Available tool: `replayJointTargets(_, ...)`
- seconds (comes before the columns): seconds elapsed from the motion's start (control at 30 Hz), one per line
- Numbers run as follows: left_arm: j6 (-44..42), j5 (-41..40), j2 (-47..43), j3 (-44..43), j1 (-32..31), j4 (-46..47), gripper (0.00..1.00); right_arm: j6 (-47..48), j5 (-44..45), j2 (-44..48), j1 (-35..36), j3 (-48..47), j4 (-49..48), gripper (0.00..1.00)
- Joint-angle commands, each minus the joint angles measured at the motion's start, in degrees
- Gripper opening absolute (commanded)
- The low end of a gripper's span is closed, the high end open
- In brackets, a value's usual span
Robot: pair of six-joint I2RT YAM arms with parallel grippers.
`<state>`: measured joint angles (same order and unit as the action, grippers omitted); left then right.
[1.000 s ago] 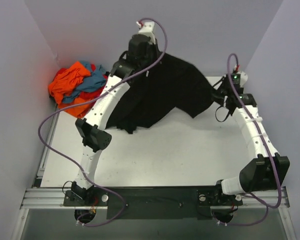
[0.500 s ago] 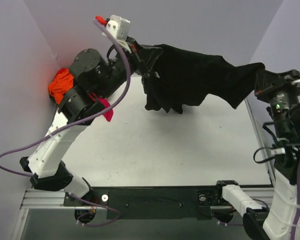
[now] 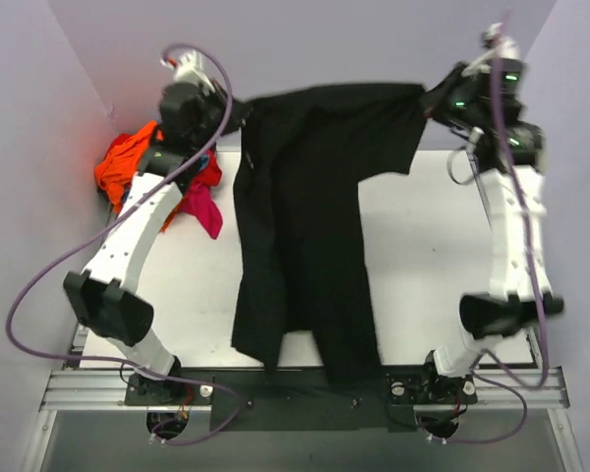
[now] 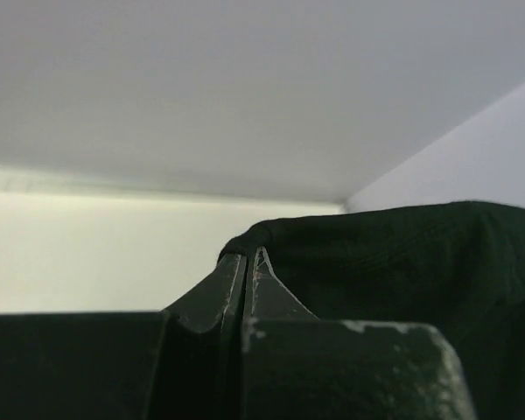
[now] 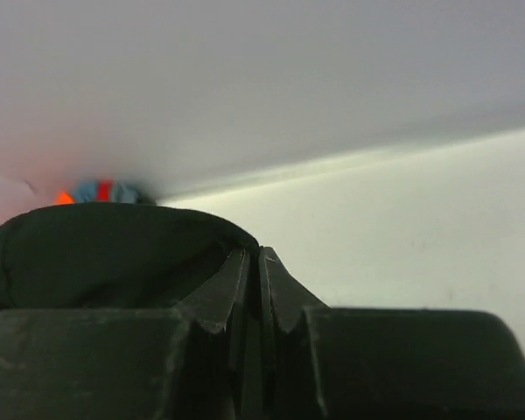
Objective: Fold and stack the t-shirts
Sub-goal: Flatten out the tshirt
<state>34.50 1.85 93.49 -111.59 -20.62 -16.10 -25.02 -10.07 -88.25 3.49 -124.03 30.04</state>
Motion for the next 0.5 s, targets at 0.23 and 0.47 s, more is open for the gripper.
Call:
replayJointTargets(0.23,4.09,2.11,10.21,19.40,8.58,8.56,0.47,-0.38,1.00,-5.40,9.33,26.92,3.10,0.76)
replayJointTargets(0.47,-1.01,0.27,9.00,12.97,7.27,-3.84,0.66,-4.69,9.43,9.05,22.60,60.46,-2.97,0.72)
